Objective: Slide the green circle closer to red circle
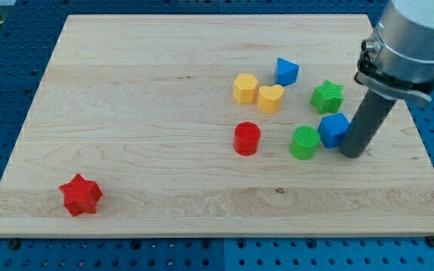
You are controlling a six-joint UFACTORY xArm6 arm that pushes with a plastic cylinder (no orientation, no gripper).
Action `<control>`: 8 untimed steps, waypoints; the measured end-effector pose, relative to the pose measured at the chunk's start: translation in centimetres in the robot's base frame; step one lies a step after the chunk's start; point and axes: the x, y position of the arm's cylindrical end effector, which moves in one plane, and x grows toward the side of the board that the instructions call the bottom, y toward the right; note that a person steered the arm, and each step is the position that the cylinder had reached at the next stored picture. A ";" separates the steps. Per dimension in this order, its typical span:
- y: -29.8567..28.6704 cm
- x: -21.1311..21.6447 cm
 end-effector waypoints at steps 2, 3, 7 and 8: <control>-2.7 -1.1; -3.3 -1.0; -10.8 3.2; -13.0 3.5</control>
